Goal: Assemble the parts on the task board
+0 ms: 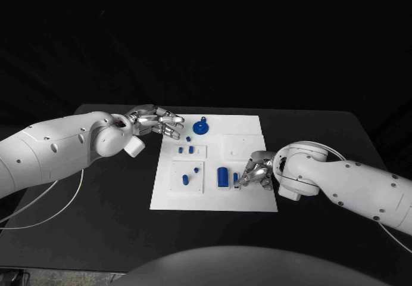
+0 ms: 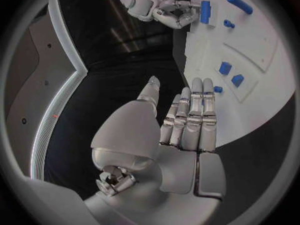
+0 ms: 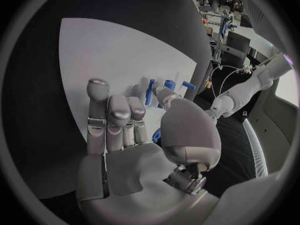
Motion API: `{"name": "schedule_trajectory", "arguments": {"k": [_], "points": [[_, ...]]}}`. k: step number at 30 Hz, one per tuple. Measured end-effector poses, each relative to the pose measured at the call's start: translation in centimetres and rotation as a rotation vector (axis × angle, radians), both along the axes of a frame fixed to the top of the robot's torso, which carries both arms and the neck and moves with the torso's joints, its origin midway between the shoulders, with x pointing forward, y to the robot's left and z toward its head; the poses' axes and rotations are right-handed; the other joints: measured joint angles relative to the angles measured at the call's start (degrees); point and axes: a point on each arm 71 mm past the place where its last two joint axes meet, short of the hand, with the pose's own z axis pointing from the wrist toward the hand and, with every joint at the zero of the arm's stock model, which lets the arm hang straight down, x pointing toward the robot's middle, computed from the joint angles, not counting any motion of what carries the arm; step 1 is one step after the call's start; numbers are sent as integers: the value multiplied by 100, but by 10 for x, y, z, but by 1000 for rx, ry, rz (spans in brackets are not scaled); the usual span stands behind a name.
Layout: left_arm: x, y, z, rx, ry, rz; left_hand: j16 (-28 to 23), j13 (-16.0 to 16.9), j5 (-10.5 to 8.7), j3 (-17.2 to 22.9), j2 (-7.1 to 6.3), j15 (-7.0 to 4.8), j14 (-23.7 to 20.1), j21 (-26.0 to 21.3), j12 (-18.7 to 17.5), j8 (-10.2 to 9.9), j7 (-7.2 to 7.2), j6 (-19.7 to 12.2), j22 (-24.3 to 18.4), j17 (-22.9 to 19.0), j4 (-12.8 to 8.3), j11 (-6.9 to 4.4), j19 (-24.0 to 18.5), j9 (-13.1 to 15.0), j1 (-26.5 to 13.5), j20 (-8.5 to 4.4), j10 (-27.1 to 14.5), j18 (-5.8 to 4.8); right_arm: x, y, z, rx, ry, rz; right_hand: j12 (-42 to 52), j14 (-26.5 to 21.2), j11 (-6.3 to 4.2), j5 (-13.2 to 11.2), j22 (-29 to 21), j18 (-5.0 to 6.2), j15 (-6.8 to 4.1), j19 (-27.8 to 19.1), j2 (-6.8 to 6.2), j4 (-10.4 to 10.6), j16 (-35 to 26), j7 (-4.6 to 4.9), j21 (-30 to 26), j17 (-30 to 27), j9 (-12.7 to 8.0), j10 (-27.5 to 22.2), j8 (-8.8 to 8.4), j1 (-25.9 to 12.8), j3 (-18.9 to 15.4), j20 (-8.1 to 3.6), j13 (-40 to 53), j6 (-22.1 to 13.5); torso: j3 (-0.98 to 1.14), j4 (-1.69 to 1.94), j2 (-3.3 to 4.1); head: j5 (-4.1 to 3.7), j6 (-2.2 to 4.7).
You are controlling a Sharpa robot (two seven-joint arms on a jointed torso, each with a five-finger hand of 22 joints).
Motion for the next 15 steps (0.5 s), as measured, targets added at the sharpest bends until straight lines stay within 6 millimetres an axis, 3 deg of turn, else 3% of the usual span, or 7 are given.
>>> {"name": "schedule_trajectory", "arguments": {"k": [9,12,15], "points": [[-1,0,0,0,0,0,0,0,0,0,0,0,0,0,0,0,0,0,0,-1,0,0,0,0,0,0,0,0,1,-5,2,21,0,-22,0,0,0,0,-8,0,0,0,-3,91,0,1,0,-10,13,0,-5,3,-91,0,0,-2,3,-8,-7,0,0],[-1,1,0,-2,-1,0,0,0,0,0,0,0,0,0,0,0,0,0,0,-1,0,0,0,0,0,0,0,0,7,-9,12,47,-16,-49,0,0,0,-94,-16,0,0,0,-97,231,0,1,0,-29,36,0,-5,97,-192,0,0,-2,1,-9,-12,-3,0],[-2,2,1,-3,-5,4,0,0,0,0,0,0,0,0,0,0,0,0,0,3,0,0,0,0,0,0,0,0,16,-14,22,89,-28,-87,0,0,0,-78,-19,-1,0,0,-107,306,-23,1,0,-33,53,0,-5,107,-281,0,0,-2,-2,-9,-20,-17,34]]}}
